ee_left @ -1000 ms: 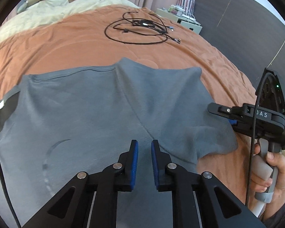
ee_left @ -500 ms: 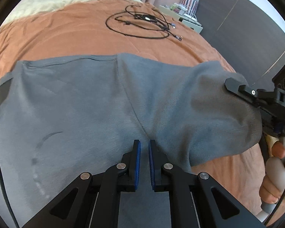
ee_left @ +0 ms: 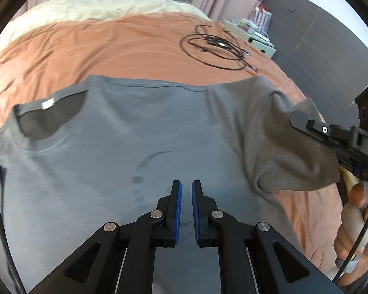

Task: Fold small clothes
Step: 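Fold the held side over the shirt body toward the left gripper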

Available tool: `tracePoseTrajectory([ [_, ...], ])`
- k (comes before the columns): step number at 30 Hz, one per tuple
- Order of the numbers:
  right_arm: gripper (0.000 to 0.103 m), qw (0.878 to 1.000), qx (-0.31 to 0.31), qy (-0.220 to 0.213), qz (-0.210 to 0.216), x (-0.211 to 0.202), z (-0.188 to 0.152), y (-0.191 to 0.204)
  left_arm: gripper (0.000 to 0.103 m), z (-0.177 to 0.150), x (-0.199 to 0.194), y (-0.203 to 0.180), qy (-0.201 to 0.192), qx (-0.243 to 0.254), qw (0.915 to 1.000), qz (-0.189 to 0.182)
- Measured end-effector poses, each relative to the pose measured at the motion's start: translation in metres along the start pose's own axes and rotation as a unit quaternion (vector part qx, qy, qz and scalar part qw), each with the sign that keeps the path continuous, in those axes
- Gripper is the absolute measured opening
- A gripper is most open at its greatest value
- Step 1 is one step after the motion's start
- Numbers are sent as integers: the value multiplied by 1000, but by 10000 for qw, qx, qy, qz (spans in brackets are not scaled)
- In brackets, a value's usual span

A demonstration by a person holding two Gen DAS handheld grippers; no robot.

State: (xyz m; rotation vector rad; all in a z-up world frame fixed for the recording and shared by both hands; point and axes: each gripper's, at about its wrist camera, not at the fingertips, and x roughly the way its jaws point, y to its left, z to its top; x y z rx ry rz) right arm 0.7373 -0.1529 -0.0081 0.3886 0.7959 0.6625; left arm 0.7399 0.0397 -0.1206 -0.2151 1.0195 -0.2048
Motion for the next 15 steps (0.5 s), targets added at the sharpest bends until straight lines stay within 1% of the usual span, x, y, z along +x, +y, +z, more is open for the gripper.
tracePoseTrajectory([
  [3, 2, 9995, -270, 152, 47, 15, -5, 18, 9, -5, -8, 15, 15, -79, 9999, 91],
  [7, 2, 9973, -603, 424, 22, 47, -14, 39, 9, -9, -15, 32, 47, -186, 9996, 189],
  [9, 2, 9953, -713, 651, -106, 62, -18, 47, 9, -11, -19, 38, 74, -234, 9995, 215],
  [10, 4, 9948, -680, 750, -97, 66, -18, 48, 10, -11, -19, 39, 87, -244, 9994, 224],
  [11, 14, 9946, -613, 833, 3, 69, -17, 47, 11, -11, -20, 40, 109, -257, 9993, 235],
  [12, 25, 9948, -594, 826, 69, 68, -16, 48, 15, -12, -22, 41, 124, -262, 9993, 236],
  [13, 62, 9952, -589, 779, 97, 64, -16, 48, 20, -11, -22, 41, 138, -267, 9993, 233],
  [14, 80, 9964, -543, 652, 90, 57, -15, 45, 35, -10, -24, 41, 132, -271, 9993, 223],
  [15, 80, 9968, -521, 590, 102, 52, -15, 44, 49, -10, -26, 41, 96, -269, 9994, 211],
])
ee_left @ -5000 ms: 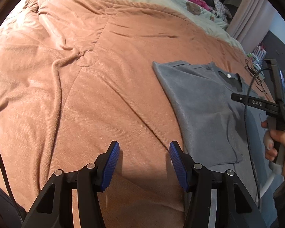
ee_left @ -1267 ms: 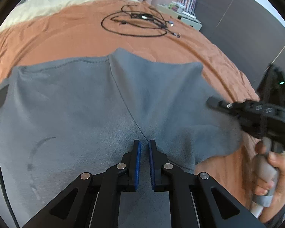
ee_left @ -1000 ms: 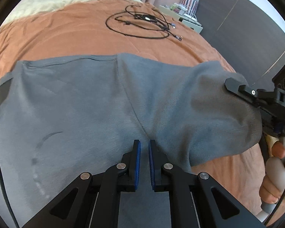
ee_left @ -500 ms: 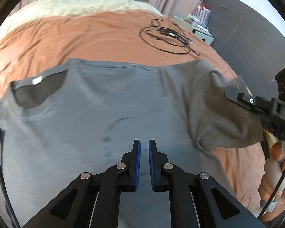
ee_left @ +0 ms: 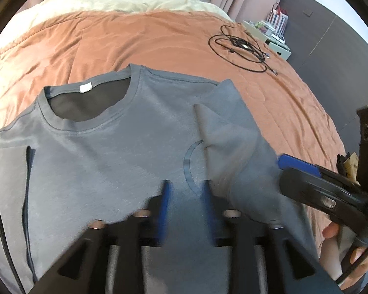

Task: Fold small clothes
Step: 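Fold the held side over the shirt body toward the left gripper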

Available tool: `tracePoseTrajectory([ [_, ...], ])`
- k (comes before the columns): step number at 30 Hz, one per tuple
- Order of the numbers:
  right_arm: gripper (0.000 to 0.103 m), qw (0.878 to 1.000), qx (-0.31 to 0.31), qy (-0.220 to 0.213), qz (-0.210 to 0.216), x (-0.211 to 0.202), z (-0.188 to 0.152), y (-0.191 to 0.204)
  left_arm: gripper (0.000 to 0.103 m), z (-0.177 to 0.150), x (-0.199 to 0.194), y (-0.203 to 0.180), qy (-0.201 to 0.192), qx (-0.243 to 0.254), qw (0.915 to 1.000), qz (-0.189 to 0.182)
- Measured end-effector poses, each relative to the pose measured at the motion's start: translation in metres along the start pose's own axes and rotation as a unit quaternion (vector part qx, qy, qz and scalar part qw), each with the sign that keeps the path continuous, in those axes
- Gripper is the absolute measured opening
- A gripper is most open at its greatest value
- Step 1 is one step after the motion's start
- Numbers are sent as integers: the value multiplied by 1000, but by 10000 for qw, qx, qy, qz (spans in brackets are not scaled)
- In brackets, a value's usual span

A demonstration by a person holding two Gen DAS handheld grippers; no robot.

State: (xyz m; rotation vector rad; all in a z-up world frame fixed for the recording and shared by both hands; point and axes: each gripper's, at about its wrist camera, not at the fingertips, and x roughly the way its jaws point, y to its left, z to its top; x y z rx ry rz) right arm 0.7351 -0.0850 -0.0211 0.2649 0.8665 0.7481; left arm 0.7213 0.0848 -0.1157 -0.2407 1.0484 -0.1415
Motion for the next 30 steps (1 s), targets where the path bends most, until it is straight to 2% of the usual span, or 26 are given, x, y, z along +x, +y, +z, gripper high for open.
tracePoseTrajectory([
  [2, 80, 10000, 81, 40, 12, -9, -2, -8, 57, 1, -6, -4, -148, 20, 9999, -32],
  [3, 80, 9999, 99, 6, -48, -15, -4, -12, 57, 2, -7, -5, -167, 16, 9998, -58],
  [6, 79, 9981, 181, -105, -582, -24, -11, -29, 57, 5, -3, -11, -132, -11, 9998, -174],
  [8, 68, 9958, 397, -64, -825, -25, -11, -47, 57, 5, 2, -17, -121, 29, 9997, -196],
  [10, 46, 9931, 598, -1, -1011, -22, -10, -63, 57, 4, 7, -25, -97, 133, 9995, -251],
  [12, 42, 9894, 714, 81, -1260, -18, -7, -77, 57, 3, 13, -33, -66, 284, 9993, -228],
  [15, 35, 9880, 708, 184, -1360, -7, -4, -85, 57, 0, 27, -44, 43, 496, 9986, -150],
  [17, 26, 9874, 705, 265, -1388, 2, 0, -88, 57, -2, 37, -49, 90, 591, 9982, -75],
  [19, 23, 9854, 654, 399, -1519, 15, -1, -84, 57, -4, 47, -52, 128, 634, 9979, 10],
  [20, 20, 9841, 615, 458, -1600, 19, 0, -85, 55, -5, 52, -54, 167, 659, 9977, 30],
  [23, 16, 9830, 552, 478, -1687, 15, -8, -78, 10, -7, 62, -57, 257, 720, 9968, 242],
  [25, 16, 9819, 582, 465, -1740, 12, -9, -75, 7, -7, 60, -52, 207, 624, 9973, 326],
  [30, 16, 9804, 595, 441, -1823, 4, -17, -74, 8, -7, 46, -33, 276, 336, 9981, 442],
])
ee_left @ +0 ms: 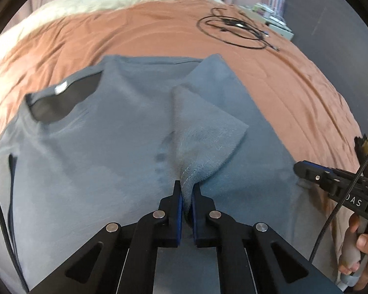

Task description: Fold small clothes

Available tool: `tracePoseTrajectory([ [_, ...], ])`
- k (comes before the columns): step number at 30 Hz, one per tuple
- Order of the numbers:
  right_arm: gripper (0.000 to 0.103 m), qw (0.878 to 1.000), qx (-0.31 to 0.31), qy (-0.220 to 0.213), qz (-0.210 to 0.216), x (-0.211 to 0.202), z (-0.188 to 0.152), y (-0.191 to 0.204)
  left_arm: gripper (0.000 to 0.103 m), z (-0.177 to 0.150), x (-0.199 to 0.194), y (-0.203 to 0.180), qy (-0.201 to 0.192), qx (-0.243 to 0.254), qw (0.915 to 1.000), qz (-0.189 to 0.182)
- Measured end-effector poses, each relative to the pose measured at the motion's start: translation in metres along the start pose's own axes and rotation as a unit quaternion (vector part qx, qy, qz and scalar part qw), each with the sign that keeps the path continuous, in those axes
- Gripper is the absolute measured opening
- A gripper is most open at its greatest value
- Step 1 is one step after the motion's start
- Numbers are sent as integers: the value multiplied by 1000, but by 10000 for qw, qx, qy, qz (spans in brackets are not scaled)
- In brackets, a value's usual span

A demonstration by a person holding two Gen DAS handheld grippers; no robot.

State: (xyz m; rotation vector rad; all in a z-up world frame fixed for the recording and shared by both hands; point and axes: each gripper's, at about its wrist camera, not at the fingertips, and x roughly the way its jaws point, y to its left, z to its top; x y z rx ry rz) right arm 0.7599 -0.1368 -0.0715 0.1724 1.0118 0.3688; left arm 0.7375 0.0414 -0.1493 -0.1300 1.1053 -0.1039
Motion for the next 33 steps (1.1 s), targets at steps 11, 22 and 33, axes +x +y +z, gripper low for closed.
tracePoseTrajectory([
  [11, 17, 9999, 129, -10, 30, -17, 0, -1, 25, 11, -43, 26, -203, -272, 9992, 226],
  [22, 17, 9990, 108, -167, 401, -23, 7, -6, 75, 38, -19, 15, -496, -107, 9971, 564],
  [33, 17, 9993, -284, -13, 240, 14, 32, 8, 39, 31, 17, 67, -202, -516, 9963, 654],
])
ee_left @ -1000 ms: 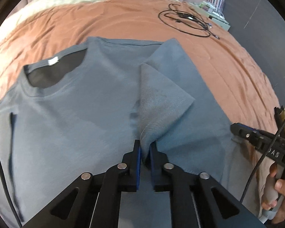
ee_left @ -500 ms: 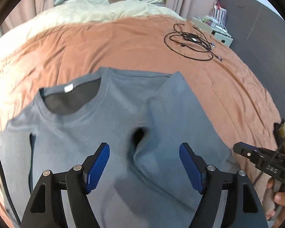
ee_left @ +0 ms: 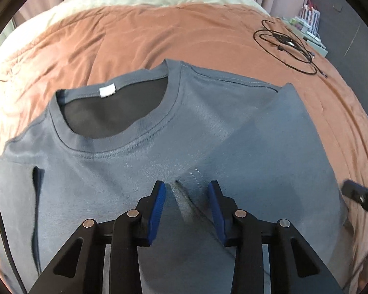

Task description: Fold small clothes

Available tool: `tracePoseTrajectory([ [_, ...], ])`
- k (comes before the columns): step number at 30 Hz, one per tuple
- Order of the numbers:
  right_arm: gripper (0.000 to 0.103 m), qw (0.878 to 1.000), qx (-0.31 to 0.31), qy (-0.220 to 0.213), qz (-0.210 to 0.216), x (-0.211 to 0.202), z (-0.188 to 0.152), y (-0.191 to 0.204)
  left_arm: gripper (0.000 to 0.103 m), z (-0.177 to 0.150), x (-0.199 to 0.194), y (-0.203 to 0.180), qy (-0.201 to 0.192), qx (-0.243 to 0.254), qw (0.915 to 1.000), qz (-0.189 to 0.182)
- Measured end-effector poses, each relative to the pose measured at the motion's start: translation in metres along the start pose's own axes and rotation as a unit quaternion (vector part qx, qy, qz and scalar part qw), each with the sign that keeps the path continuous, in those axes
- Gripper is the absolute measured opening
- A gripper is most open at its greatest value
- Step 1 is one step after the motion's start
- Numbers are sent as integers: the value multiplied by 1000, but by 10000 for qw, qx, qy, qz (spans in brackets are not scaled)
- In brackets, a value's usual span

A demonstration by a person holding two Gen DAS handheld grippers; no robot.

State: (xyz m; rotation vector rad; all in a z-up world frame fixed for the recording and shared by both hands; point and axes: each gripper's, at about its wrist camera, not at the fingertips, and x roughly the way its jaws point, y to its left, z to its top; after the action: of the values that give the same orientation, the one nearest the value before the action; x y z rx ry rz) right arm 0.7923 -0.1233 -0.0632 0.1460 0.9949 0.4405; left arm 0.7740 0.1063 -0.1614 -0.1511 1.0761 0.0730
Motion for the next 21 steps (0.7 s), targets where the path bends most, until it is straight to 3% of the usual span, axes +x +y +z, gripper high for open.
tracePoseTrajectory([
  [4, 17, 9998, 2, 137, -109, 23, 21, 3, 35, 0, -1, 5, -22, -18, 9997, -232],
  [5, 17, 9998, 0, 127, -132, 28, 28, 3, 25, -1, 0, 5, -25, 2, 9994, -331],
  [9, 17, 9999, -58, 79, -88, 39, 44, 15, 10, 0, 0, 7, -69, -1, 9986, -521],
  [12, 17, 9997, -202, 55, -116, 48, 56, 24, 7, 2, 1, 10, -95, -25, 9975, -696],
  [14, 26, 9996, -232, 11, -170, 52, 62, 28, 6, 6, 2, 11, -108, -14, 9969, -775],
  [21, 27, 9982, -481, 17, -353, 77, 85, 46, 4, 12, 5, 14, -112, -92, 9946, -1027],
])
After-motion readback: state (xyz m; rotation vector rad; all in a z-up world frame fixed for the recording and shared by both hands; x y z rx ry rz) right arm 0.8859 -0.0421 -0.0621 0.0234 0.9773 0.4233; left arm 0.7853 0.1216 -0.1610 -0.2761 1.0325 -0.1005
